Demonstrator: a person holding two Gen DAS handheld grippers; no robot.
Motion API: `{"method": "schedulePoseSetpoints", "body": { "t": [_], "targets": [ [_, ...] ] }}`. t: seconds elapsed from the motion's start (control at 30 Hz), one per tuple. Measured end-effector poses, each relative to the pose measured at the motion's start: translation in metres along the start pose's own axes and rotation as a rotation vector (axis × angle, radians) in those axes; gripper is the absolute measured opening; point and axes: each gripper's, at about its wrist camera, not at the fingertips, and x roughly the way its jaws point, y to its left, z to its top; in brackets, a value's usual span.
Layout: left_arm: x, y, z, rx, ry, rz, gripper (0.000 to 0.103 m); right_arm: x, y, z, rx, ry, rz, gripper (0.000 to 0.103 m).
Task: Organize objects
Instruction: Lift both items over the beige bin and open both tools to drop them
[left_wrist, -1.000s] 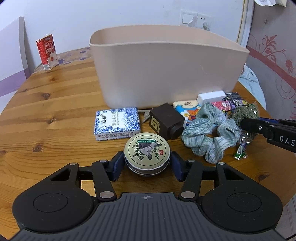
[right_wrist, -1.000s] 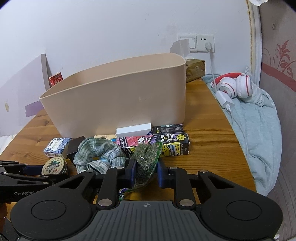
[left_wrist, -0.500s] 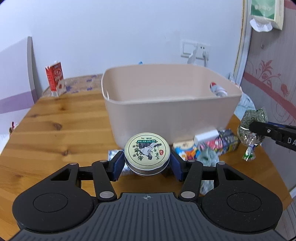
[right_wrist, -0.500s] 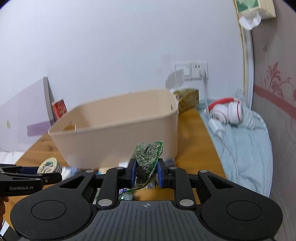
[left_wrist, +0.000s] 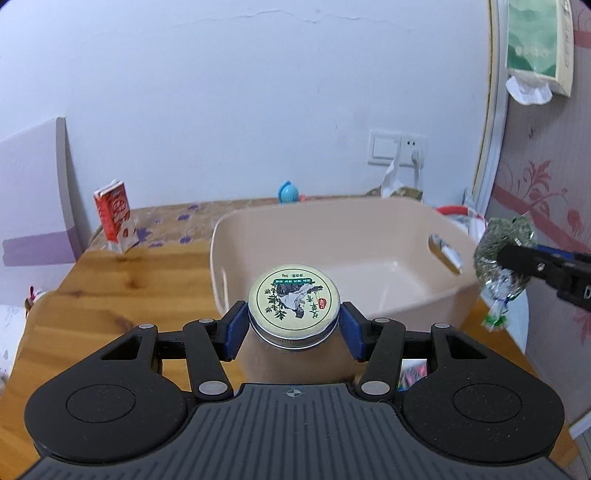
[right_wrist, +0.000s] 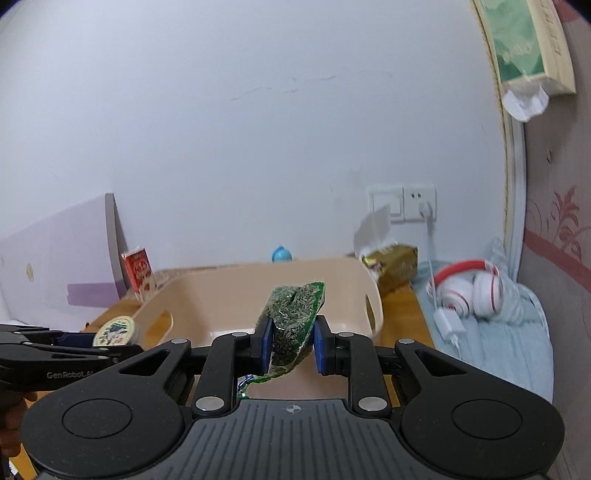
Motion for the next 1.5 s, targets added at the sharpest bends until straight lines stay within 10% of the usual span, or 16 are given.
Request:
{"method": "schedulePoseSetpoints", "body": {
  "t": [1.03, 1.17, 1.5],
  "targets": [
    [0.135, -0.014, 0.027, 0.072, 0.262, 0.003, 0.055, 0.117, -0.007, 0.004, -0.057, 0.246, -0.094, 0.021],
    [0.125, -0.011, 0.029, 0.065, 0.208, 0.005, 0.073, 0.117, -0.006, 0.0, -0.05, 0.252, -0.103, 0.022],
    [0.08, -0.001, 0.037, 0.065, 0.077, -0.01, 0.086, 0.083, 0.004, 0.008, -0.05, 0.158, -0.115, 0.068]
  ]
}}
